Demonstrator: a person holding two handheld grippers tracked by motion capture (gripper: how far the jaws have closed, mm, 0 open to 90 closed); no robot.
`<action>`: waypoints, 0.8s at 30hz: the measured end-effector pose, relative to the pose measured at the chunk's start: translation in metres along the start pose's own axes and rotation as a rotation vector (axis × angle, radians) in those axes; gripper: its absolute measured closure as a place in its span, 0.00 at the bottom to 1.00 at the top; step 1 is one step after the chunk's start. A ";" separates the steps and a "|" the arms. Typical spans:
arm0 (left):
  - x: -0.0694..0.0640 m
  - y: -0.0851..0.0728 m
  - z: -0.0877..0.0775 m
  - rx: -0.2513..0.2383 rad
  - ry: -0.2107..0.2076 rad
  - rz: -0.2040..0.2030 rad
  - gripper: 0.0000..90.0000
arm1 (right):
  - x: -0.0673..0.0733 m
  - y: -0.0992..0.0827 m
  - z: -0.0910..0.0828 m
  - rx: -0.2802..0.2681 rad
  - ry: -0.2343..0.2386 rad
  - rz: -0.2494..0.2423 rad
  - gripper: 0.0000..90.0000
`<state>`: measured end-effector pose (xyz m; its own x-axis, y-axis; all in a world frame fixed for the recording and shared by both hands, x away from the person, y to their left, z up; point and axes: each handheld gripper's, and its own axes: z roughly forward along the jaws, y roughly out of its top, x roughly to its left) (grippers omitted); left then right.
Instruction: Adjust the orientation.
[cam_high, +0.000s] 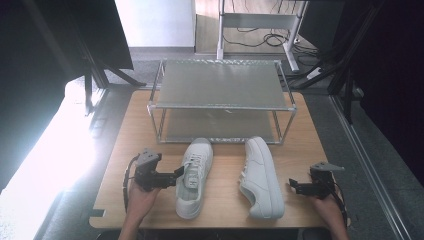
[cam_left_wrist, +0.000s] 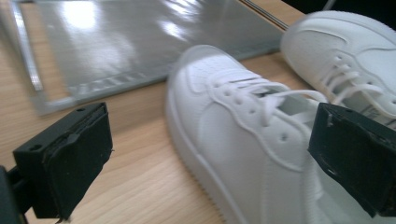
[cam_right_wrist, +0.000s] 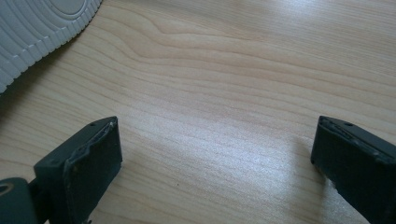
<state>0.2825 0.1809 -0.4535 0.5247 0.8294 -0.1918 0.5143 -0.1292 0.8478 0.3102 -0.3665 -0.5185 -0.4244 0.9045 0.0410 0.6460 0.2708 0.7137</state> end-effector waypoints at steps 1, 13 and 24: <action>0.003 0.000 -0.003 -0.005 0.013 -0.004 0.00 | 0.000 0.000 0.000 0.000 0.001 0.000 0.02; 0.040 -0.025 -0.003 0.109 0.198 -0.025 0.00 | 0.000 0.000 0.000 0.000 0.005 0.004 0.02; 0.055 -0.048 0.011 0.235 0.237 -0.025 0.00 | -0.002 -0.001 -0.002 -0.015 0.017 0.030 0.03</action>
<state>0.2943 0.2262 -0.5102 0.3519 0.9336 -0.0677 0.6820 -0.2062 0.7017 0.3089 -0.3692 -0.5181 -0.4159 0.9063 0.0748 0.6493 0.2384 0.7222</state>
